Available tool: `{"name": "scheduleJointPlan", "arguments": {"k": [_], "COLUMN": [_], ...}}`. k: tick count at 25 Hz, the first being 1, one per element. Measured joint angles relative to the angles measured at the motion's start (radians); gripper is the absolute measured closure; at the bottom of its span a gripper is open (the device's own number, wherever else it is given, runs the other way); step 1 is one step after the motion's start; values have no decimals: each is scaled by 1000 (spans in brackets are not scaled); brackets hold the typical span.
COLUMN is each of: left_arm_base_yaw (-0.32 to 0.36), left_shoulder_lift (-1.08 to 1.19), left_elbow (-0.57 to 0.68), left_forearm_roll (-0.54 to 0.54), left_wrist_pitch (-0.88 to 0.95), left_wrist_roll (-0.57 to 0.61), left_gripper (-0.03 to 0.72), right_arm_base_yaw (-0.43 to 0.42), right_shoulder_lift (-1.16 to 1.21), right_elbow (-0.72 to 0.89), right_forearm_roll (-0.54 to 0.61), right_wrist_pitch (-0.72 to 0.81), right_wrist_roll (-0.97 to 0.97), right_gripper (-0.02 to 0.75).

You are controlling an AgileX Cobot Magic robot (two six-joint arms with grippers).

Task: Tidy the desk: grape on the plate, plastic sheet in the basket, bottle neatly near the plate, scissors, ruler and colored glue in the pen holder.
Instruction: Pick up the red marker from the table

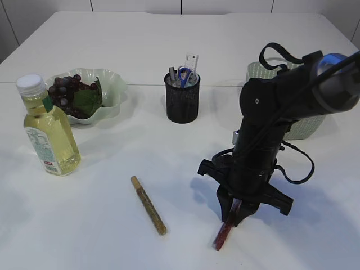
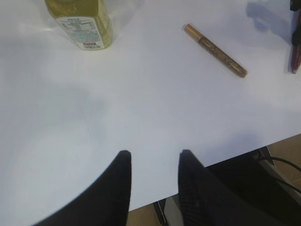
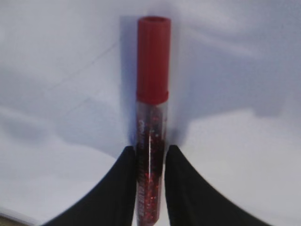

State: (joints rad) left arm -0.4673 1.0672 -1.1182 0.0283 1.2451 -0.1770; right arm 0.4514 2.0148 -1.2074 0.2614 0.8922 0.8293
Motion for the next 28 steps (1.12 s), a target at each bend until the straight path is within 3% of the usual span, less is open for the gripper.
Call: {"name": "scheduleJointPlan", "arguments": {"k": [28], "left_arm_base_yaw": [0], "left_shoulder_lift": [0], "left_elbow": [0], "left_forearm_roll": [-6], "left_wrist_pitch": [0], "left_wrist_roll": [0], "left_gripper": [442], "right_arm_base_yaw": [0], "right_shoulder_lift": [0], "right_elbow": [0], "right_forearm_roll": [-7], "right_wrist_pitch": [18], "right_wrist_roll": [-16], "right_gripper": [507]}}
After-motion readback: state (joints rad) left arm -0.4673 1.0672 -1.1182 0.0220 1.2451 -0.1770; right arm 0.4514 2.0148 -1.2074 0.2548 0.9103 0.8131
